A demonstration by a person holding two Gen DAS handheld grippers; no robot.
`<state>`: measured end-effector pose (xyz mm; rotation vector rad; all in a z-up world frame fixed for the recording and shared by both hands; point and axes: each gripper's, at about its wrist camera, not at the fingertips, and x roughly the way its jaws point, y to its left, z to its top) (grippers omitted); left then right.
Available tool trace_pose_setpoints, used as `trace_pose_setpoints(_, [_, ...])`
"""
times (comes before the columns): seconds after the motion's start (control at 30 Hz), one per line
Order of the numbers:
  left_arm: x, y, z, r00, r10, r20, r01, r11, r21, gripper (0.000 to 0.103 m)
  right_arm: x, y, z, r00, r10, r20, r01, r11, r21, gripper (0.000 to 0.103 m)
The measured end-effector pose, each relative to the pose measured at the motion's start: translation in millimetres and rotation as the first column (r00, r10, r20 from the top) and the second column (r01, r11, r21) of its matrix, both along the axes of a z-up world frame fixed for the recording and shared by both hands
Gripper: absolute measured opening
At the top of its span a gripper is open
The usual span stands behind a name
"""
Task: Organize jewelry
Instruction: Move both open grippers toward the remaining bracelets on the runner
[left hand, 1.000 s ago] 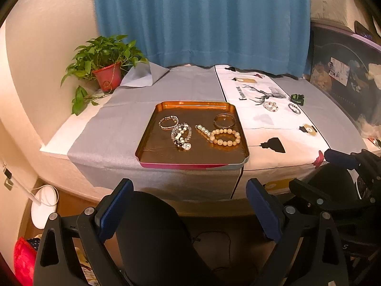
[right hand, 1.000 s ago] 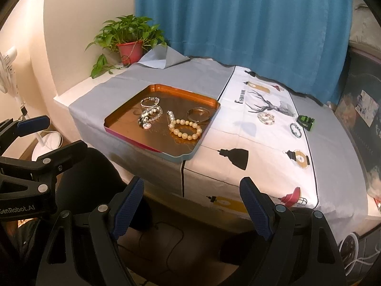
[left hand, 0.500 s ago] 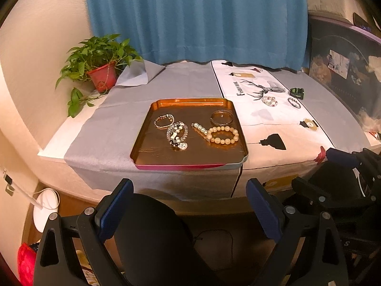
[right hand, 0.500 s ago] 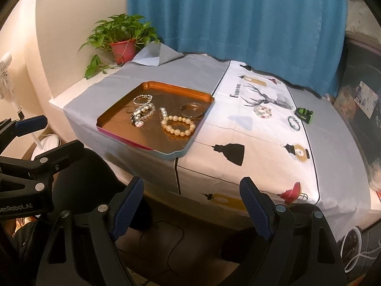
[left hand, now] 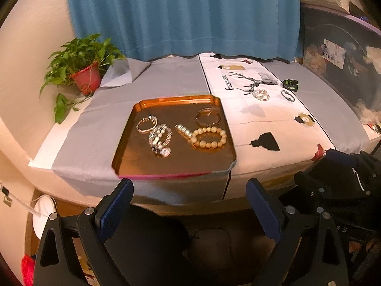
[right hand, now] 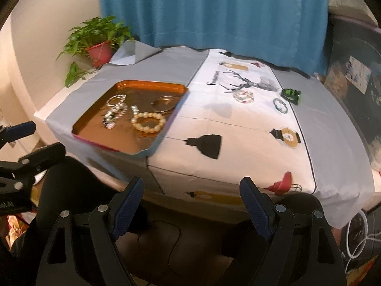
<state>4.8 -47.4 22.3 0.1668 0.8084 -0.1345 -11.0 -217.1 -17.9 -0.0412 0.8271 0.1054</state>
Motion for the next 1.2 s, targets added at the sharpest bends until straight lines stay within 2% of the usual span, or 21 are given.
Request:
trace_pose_setpoints(0.13, [19,-16,6,0.999,-0.038,-0.007,0.038,0.999,0.000,0.094,13,-28,-3,0.998,-0.070,0.007,0.070,0.997,0.011,0.083])
trace_pose_setpoints(0.3, [55,-44,24,0.996,-0.088,0.000,0.087,0.995,-0.037,0.094,37,-75,-5,0.984,-0.178,0.013,0.177,0.984,0.033,0.083])
trace_pose_setpoints(0.43, [98,-73,36,0.990,-0.141,0.007,0.141,0.988,-0.064,0.094,67,-117,-8,0.963,-0.268,0.039,0.266,0.963,0.044,0.083])
trace_pose_setpoints(0.53, [142,-104,35,0.977,-0.214,-0.005,0.212,0.972,-0.097,0.094,94,-147,-13,0.937,-0.341,0.072,0.337,0.940,0.061,0.083])
trace_pose_setpoints(0.67, [211,-152,10,0.951,-0.299,-0.083,0.292,0.952,-0.091,0.094,145,-187,-27,0.911,-0.409,0.054,0.404,0.910,0.090,0.083])
trace_pose_setpoints(0.8, [276,-177,-27,0.933,-0.306,-0.191,0.291,0.951,-0.104,0.094,195,-219,-42,0.881,-0.471,0.036,0.465,0.878,0.117,0.083])
trace_pose_setpoints(1.0, [342,-193,-75,0.894,-0.303,-0.330,0.251,0.949,-0.192,0.092,249,-226,-59,0.896,-0.444,0.015,0.442,0.894,0.068,0.083])
trace_pose_setpoints(1.1, [363,-199,-96,0.873,-0.297,-0.388,0.239,0.952,-0.190,0.092,266,-227,-65,0.900,-0.436,0.007,0.435,0.900,0.023,0.083])
trace_pose_setpoints(1.2, [373,-201,-109,0.863,-0.283,-0.417,0.230,0.958,-0.174,0.092,280,-231,-74,0.899,-0.437,-0.021,0.437,0.899,0.000,0.083])
